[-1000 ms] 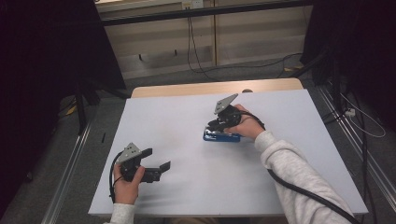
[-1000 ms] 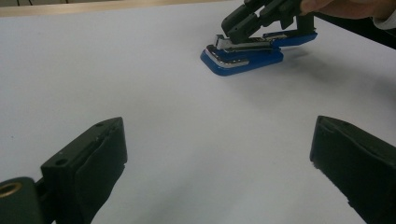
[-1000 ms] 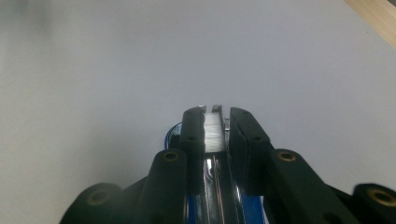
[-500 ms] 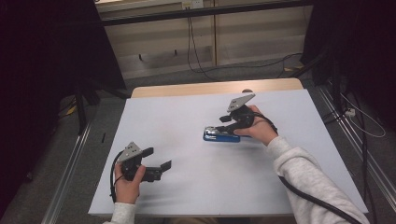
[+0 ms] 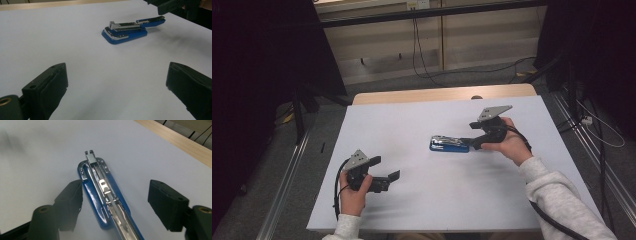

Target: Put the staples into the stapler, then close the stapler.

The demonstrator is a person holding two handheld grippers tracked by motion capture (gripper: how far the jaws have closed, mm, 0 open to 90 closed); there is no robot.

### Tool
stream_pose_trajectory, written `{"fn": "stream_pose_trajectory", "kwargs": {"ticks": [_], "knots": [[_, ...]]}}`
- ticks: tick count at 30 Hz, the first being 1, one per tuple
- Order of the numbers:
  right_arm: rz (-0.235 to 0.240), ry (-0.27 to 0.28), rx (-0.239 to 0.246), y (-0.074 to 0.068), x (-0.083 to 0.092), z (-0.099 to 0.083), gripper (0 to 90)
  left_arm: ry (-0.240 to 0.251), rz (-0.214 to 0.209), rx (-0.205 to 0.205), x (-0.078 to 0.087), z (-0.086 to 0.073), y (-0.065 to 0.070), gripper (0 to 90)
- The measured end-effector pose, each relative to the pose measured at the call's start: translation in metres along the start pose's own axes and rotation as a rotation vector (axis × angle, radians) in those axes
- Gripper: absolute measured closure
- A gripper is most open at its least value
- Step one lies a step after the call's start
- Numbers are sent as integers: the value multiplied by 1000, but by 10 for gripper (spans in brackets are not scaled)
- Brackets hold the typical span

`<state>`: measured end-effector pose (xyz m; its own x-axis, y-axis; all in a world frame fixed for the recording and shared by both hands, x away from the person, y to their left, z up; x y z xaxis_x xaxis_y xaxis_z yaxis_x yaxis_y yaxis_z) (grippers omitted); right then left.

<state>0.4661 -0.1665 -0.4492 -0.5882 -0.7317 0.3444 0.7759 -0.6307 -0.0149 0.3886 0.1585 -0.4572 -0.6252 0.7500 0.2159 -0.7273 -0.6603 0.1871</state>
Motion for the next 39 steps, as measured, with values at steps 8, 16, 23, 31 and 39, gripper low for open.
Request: {"fn": "stream_pose_trajectory", "kwargs": {"ticks": [8,16,23,31,39], "knots": [[-75,1,-24,-1,26,-16,181,9,-7,2,-7,2,2,40],[-128,2,-30,-1,43,-31,159,5,3,1,-13,3,1,40],[-169,6,-29,-3,55,-41,159,8,11,-1,-23,6,1,40],[-209,29,-59,-3,71,-57,174,-5,-8,-11,-45,6,6,58],[-240,33,-60,4,85,-63,328,-26,-4,-33,-72,3,9,78]]}}
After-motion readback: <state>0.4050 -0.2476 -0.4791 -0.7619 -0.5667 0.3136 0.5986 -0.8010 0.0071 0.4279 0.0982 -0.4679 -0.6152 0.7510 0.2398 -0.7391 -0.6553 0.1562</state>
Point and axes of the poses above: each handheld gripper's, and its own axes: x roughly backward along the jaws, z roughly out of its top, y roughly to its right, the point moved 7 cm from there along -x, roughly forward along the jaws, and after that the axes turned 15 degrees about y, right-handed, at the moved point
